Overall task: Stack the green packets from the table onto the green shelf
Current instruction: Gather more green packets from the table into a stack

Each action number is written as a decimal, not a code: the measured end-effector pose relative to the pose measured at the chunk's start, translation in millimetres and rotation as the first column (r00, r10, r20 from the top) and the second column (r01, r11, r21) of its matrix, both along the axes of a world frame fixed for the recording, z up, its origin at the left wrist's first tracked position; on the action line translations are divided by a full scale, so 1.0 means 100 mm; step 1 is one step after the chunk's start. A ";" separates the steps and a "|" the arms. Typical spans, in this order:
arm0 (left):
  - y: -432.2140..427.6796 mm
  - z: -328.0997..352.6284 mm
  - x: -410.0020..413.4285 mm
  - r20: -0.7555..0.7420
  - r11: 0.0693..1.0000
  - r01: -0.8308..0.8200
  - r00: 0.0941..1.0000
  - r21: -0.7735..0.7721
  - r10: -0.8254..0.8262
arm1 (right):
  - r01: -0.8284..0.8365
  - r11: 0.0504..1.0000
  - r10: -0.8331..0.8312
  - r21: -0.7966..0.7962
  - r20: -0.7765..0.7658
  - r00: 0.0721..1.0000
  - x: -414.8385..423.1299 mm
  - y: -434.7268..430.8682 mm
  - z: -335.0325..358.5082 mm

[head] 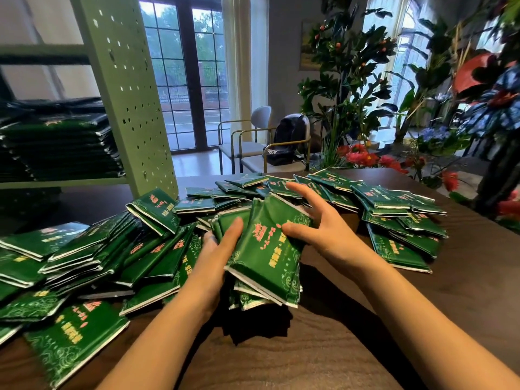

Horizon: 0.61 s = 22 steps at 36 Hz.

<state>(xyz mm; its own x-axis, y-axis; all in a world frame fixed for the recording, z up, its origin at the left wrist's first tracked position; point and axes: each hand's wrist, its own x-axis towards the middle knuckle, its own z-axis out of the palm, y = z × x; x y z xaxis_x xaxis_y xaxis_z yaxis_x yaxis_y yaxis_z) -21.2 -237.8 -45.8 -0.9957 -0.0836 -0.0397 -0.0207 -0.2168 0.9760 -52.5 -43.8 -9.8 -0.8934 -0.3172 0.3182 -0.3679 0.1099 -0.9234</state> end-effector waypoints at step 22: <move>0.10 0.19 0.19 -0.055 0.968 0.159 0.983 -0.194 -0.173 | 0.217 0.953 -0.189 -0.212 0.143 0.971 0.39 -0.32 -0.28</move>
